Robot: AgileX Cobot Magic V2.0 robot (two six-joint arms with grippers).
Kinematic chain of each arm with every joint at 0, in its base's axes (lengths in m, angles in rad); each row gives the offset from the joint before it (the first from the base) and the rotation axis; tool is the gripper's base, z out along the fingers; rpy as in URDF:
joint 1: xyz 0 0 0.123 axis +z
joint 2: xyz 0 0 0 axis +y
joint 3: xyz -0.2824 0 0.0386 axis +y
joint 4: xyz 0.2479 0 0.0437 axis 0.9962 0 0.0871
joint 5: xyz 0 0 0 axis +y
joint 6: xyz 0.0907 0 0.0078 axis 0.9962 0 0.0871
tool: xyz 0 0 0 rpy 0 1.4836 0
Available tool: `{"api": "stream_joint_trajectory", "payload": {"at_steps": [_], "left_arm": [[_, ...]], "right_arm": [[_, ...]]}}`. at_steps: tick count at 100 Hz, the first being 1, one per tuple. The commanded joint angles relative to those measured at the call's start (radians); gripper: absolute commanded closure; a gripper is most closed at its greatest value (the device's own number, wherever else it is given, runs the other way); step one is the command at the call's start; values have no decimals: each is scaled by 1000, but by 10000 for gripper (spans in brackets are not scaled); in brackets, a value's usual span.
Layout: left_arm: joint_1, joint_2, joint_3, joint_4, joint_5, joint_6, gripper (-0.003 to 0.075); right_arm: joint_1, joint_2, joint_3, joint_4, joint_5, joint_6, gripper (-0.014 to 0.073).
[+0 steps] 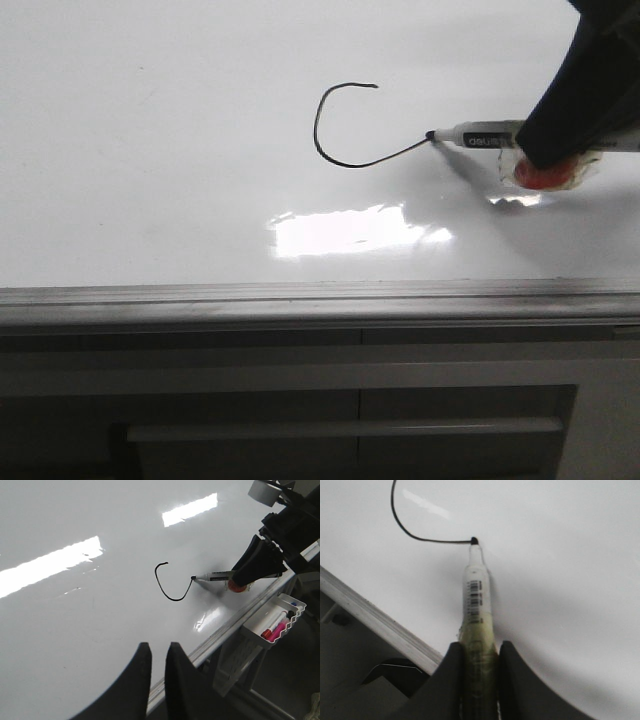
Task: Write number 0 on whiteboard
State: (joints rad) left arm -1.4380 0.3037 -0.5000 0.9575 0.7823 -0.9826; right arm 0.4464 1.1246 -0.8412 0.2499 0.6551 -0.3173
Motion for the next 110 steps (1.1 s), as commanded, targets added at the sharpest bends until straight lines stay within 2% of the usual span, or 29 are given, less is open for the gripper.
{"api": "stream_joint_trajectory", "payload": {"at_steps": [1, 12, 41, 80, 98, 110], "left_arm": [[-6, 9, -23, 42, -51, -11, 680], [-6, 9, -23, 42, -51, -11, 680], [-6, 9, -23, 42, -70, -11, 680], [-6, 9, -23, 42, -70, -11, 680], [-6, 9, -23, 42, -70, -11, 680], [-6, 9, -23, 42, -75, -11, 679]], "right_arm": [[-8, -17, -42, -35, -78, 31, 640], [-8, -11, -65, -35, -119, 40, 640], [-5, 67, -144, -34, -103, 42, 641], [102, 130, -157, -34, -105, 42, 641], [104, 103, -187, -34, -96, 44, 641], [153, 26, -269, -34, -64, 31, 641]]}}
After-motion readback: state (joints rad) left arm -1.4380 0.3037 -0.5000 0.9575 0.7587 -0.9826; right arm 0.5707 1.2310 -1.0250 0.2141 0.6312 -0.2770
